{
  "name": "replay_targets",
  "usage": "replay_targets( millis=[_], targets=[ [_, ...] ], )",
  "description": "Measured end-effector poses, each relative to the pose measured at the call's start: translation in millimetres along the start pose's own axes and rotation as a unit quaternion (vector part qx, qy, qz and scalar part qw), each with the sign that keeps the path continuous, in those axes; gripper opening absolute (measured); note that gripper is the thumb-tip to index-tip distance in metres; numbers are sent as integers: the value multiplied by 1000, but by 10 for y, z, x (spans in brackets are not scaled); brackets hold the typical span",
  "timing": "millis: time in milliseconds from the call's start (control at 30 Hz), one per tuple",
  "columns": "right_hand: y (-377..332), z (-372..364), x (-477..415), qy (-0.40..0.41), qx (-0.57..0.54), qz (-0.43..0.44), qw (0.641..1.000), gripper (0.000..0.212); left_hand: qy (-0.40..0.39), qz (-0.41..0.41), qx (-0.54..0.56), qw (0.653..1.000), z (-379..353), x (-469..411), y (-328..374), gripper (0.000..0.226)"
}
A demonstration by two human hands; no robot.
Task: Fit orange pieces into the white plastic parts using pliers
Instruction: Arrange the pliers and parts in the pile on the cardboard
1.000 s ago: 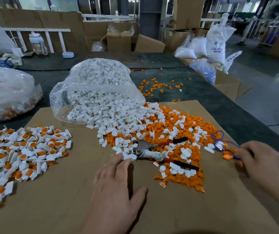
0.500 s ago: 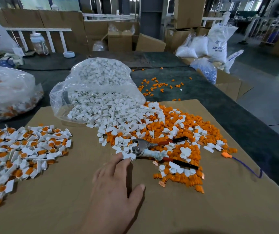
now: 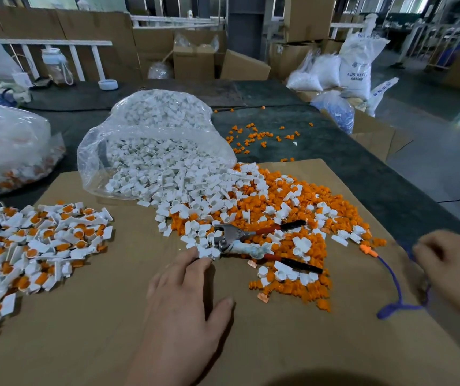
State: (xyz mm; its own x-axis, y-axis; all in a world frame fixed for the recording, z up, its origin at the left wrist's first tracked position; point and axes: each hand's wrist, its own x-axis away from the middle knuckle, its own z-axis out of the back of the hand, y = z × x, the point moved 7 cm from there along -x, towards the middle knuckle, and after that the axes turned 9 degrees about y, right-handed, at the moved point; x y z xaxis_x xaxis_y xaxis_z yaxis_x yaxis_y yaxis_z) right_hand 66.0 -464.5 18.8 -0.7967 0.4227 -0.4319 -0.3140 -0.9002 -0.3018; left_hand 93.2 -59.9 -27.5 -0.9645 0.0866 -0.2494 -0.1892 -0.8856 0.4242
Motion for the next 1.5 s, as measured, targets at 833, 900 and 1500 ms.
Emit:
replay_targets(
  millis=[833,900,1500],
  targets=[
    [-974,-625,-145,-101,27,-23,994,69,14,-5,1,1000,22,8,18,73],
    [-997,-721,-172,-104,76,-24,991,73,17,-5,6,1000,22,10,8,75],
    [-874,-580,-114,-56,16,-7,998,73,10,0,-4,1000,-50,12,-8,97]
  ],
)
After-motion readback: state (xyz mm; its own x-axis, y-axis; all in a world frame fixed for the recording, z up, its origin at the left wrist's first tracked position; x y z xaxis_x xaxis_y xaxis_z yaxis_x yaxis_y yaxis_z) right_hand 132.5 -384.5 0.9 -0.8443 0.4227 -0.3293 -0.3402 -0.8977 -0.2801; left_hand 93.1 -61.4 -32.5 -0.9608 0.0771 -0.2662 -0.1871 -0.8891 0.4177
